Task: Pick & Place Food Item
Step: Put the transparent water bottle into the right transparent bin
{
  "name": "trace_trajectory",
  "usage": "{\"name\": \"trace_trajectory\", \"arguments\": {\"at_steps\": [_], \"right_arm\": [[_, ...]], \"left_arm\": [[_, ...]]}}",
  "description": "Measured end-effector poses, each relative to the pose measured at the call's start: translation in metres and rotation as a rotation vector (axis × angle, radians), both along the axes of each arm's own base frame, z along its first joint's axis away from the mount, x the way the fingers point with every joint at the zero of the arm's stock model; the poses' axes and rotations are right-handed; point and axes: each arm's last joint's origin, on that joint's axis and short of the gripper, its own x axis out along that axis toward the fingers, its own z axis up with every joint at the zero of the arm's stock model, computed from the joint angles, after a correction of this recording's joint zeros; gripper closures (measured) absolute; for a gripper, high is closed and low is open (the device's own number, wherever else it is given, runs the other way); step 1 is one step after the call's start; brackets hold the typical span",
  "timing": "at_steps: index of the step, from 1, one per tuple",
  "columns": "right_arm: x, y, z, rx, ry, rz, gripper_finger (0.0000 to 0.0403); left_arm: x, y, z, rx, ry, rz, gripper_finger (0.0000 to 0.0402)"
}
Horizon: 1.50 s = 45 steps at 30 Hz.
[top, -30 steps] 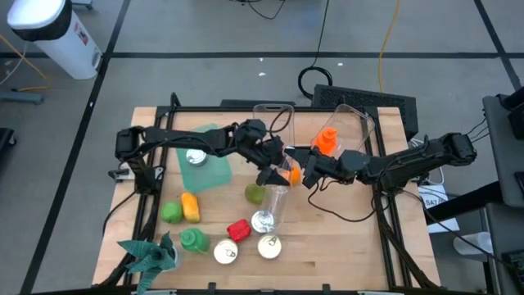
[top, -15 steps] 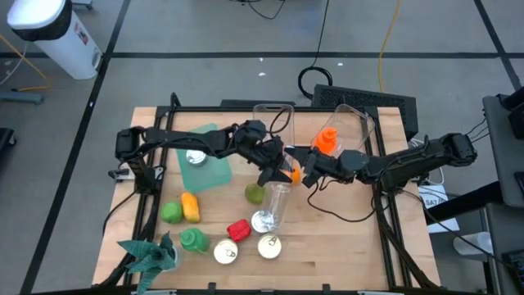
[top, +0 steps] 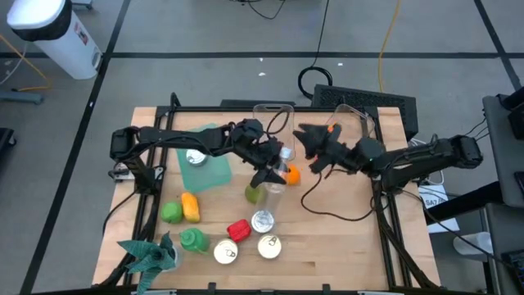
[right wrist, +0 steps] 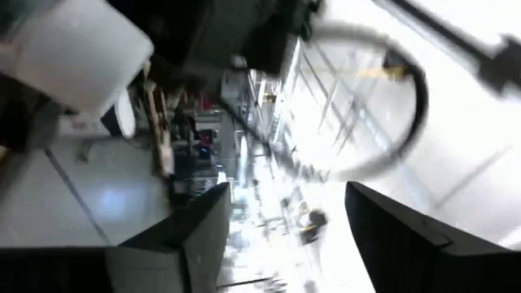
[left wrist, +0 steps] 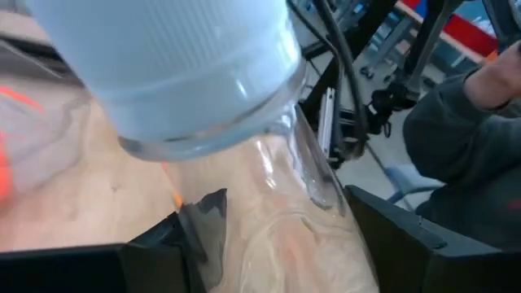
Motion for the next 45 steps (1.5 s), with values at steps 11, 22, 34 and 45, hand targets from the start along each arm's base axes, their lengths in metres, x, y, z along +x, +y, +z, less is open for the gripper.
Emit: {"name": "trace_trajectory", "arguments": {"at_steps": [11, 22, 34, 45], "right_arm": [[-0.023, -0.039, 0.017, 1.038, -0.156, 0.645, 0.0160], [0.002, -0.074, 0.002, 1.722, -0.127, 0.848, 0.0131], [0.029, -0.082, -0.016, 1.788, -0.124, 0.939, 0.0101], [0.047, -0.089, -0.022, 1.787, -0.116, 0.927, 0.0123]], "left_arm": [[-0.024, -0.001, 0.019, 0.182, 0.036, 0.084, 0.0174], [-0.025, 0.004, 0.020, 0.389, 0.031, 0.230, 0.0174], [-0.024, 0.007, 0.022, 0.465, 0.013, 0.305, 0.0174], [-0.023, 0.010, 0.025, 0.481, -0.021, 0.352, 0.0174]]}}
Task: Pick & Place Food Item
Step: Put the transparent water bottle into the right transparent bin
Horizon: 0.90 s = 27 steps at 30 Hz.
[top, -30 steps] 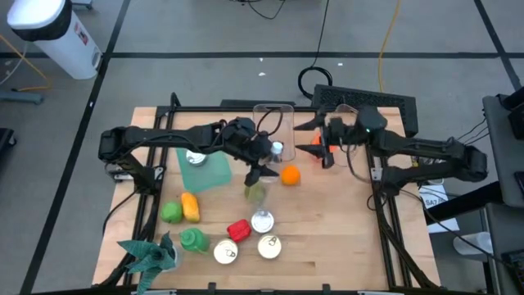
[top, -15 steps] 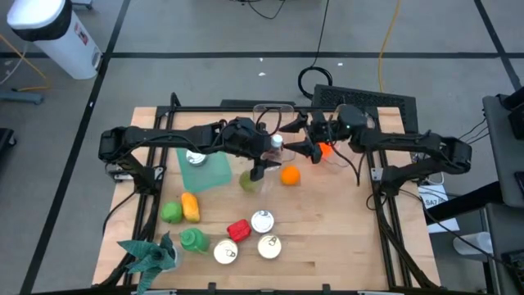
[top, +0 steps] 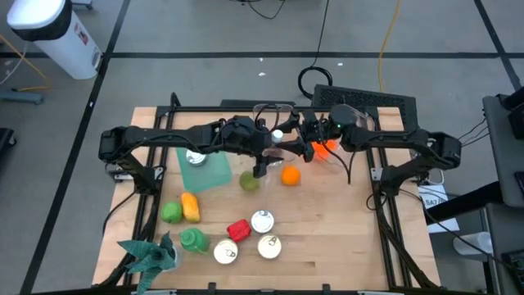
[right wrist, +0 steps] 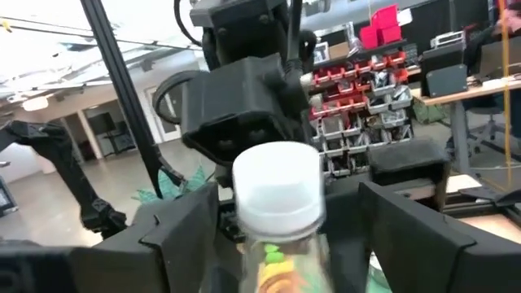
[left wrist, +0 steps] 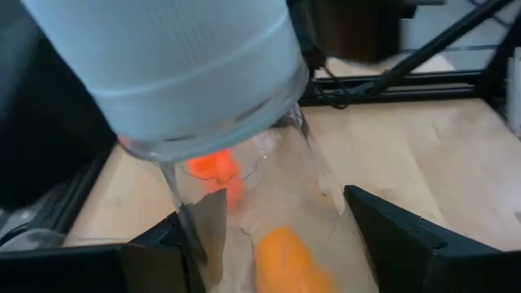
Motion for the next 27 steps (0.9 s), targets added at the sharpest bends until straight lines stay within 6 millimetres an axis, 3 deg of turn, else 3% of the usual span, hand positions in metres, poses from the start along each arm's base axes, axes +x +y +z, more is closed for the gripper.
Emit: {"name": "trace_trajectory", "arguments": {"at_steps": [8, 16, 23, 27], "right_arm": [[0.0070, -0.0005, 0.0055, -0.037, -0.019, 0.003, 0.0164], [0.0073, -0.0002, 0.0054, -0.045, -0.009, 0.024, 0.0271], [0.0072, -0.0001, 0.0060, -0.055, -0.018, 0.022, 0.0275], [0.0023, -0.0030, 0.0102, -0.066, -0.029, 0.007, 0.0275]], "left_arm": [[-0.0007, 0.0007, -0.0014, 0.002, 0.017, 0.020, 0.0174], [-0.0009, 0.0003, -0.0019, 0.005, 0.022, 0.012, 0.0174], [-0.0008, 0.0004, -0.0017, 0.006, 0.020, 0.014, 0.0172], [-0.0016, 0.0006, -0.0003, 0.014, 0.016, 0.025, 0.0093]]}}
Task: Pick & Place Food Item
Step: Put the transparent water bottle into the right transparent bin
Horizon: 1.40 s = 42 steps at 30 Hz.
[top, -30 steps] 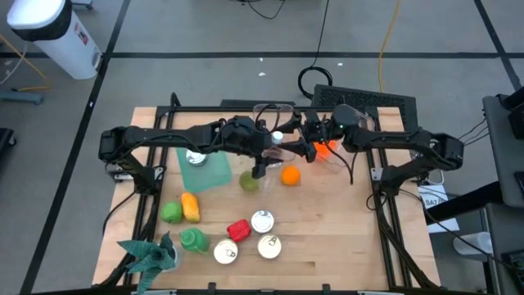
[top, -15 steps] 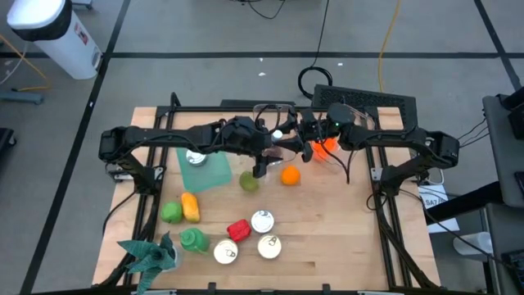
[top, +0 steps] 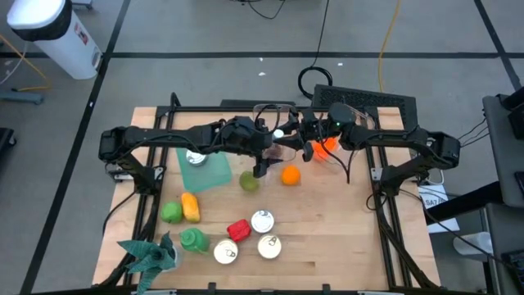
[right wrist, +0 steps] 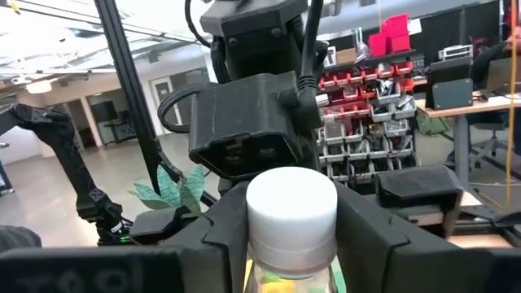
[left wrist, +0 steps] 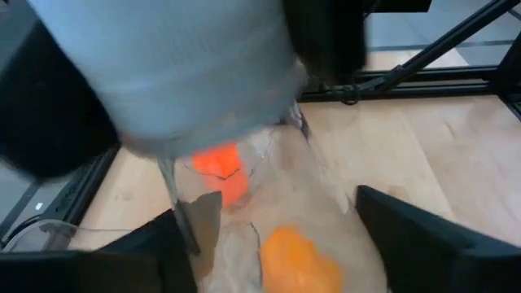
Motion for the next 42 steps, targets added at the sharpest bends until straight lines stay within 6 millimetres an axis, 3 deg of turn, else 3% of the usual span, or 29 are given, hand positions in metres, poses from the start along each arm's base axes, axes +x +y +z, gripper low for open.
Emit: {"name": "trace_trajectory", "arguments": {"at_steps": [3, 5, 11, 15, 22, 28, 34, 42], "right_arm": [[-0.008, -0.004, 0.008, -0.009, -0.026, -0.021, 0.0275], [-0.016, -0.008, 0.014, -0.004, -0.022, -0.038, 0.0275], [-0.048, -0.012, 0.038, -0.051, 0.019, -0.123, 0.0275], [-0.070, -0.001, 0.077, -0.147, 0.111, -0.251, 0.0276], [-0.108, 0.020, 0.154, -0.216, 0.182, -0.438, 0.0276], [-0.156, 0.031, 0.189, -0.285, 0.235, -0.753, 0.0276], [-0.185, 0.034, 0.177, -0.261, 0.342, -1.080, 0.0276], [-0.167, 0.024, 0.111, -0.233, 0.469, -1.105, 0.0276]], "left_arm": [[-0.007, 0.000, 0.006, 0.012, 0.003, 0.007, 0.0026], [-0.013, -0.001, 0.012, 0.009, 0.007, 0.011, 0.0016], [-0.041, -0.006, 0.037, -0.001, 0.002, 0.017, 0.0061], [-0.063, -0.015, 0.037, -0.004, 0.024, 0.022, 0.0086], [-0.089, -0.032, 0.009, -0.018, -0.020, -0.018, 0.0122], [-0.105, -0.039, -0.023, -0.035, -0.074, -0.033, 0.0149], [-0.121, -0.039, -0.045, -0.045, -0.146, -0.009, 0.0201], [-0.136, -0.040, -0.037, 0.017, -0.183, -0.026, 0.0300]]}}
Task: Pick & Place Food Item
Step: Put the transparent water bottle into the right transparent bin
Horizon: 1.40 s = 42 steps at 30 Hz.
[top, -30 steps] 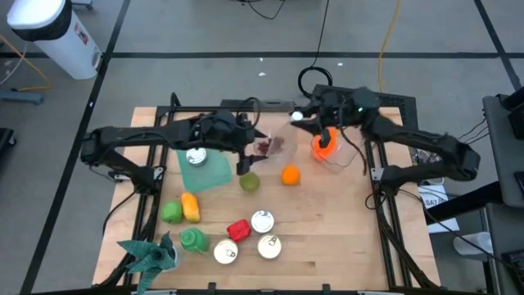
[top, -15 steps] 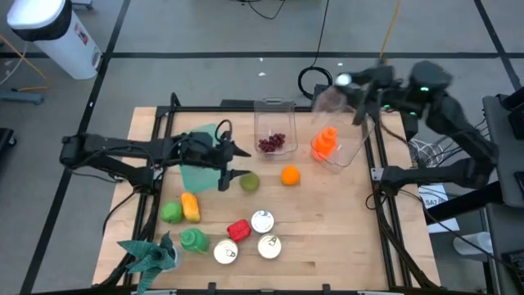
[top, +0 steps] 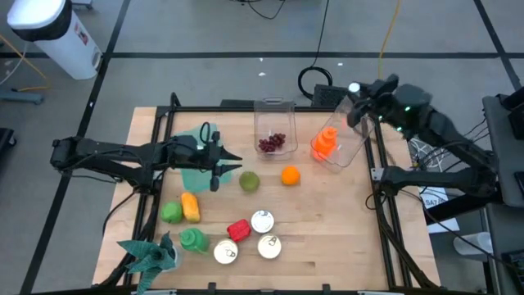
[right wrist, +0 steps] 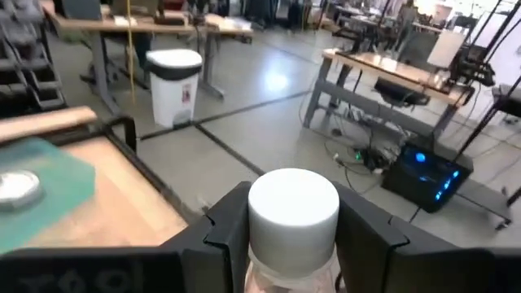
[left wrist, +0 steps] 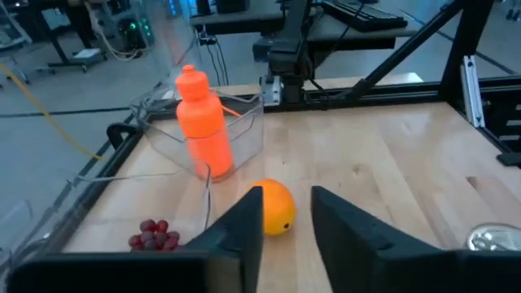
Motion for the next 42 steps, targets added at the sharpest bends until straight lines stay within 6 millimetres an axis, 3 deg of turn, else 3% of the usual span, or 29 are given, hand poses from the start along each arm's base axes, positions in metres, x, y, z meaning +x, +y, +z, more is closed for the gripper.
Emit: {"name": "trace_trajectory", "arguments": {"at_steps": [9, 15, 19, 30, 42], "right_arm": [[-0.005, -0.001, -0.076, -0.037, -0.062, -0.100, 0.0276], [-0.009, 0.001, -0.122, 0.009, -0.075, -0.107, 0.0273], [-0.008, 0.001, -0.142, -0.004, -0.097, -0.107, 0.0273], [-0.007, 0.000, -0.157, -0.031, -0.143, -0.132, 0.0261], [-0.008, 0.000, -0.162, -0.027, -0.095, -0.132, 0.0206]], "left_arm": [[-0.002, 0.000, -0.006, 0.019, 0.066, -0.006, 0.0351], [-0.002, 0.000, -0.005, 0.020, 0.060, -0.006, 0.0358], [-0.002, 0.000, -0.003, 0.016, 0.039, -0.005, 0.0351], [-0.001, 0.000, -0.003, -0.019, 0.035, 0.013, 0.0353], [0.000, 0.001, -0.001, -0.028, 0.011, 0.035, 0.0362]]}}
